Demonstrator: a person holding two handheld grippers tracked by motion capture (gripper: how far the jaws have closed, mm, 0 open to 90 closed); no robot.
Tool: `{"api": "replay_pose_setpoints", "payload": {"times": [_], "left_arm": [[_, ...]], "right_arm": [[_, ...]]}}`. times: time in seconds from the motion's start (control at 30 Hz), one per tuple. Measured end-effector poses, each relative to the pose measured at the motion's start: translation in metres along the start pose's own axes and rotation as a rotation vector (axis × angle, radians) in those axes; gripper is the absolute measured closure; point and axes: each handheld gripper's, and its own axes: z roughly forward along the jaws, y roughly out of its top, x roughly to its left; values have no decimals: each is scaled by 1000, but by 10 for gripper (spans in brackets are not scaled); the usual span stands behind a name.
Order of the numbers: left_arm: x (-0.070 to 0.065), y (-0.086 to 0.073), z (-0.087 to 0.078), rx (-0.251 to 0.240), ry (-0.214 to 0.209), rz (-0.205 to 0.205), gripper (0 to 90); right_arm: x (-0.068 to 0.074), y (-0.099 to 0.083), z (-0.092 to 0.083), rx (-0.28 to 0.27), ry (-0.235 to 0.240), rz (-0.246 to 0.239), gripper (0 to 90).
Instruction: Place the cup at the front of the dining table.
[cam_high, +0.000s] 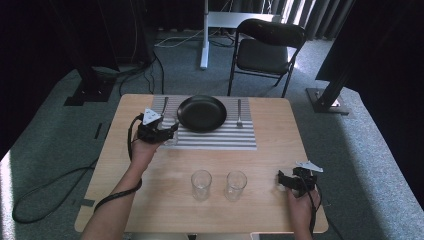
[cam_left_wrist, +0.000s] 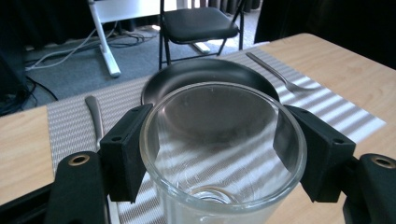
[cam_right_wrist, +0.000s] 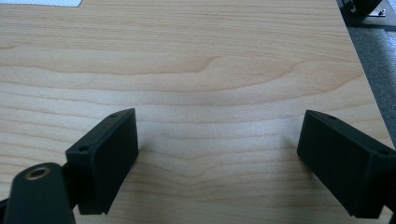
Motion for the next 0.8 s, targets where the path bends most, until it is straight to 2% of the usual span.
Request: {"api": "replay_pose_setpoints", "payload": {"times": [0.23, 0.37, 0.43, 0.63, 0.8], "left_arm": [[7, 10, 15, 8, 19, -6, 294], [13, 10, 24, 23, 29, -18, 294], [13, 8, 28, 22, 49, -15, 294], [16, 6, 44, 49, 54, -10, 294], [21, 4, 50, 61, 64, -18, 294]], "right_arm": [[0, 0, 0, 0, -1, 3, 119], [0, 0, 0, 0, -2, 3, 120], [0, -1, -1, 0, -2, 3, 120], [0, -1, -1, 0, -3, 3, 119], [0, -1, -1, 0, -3, 3, 120]]}}
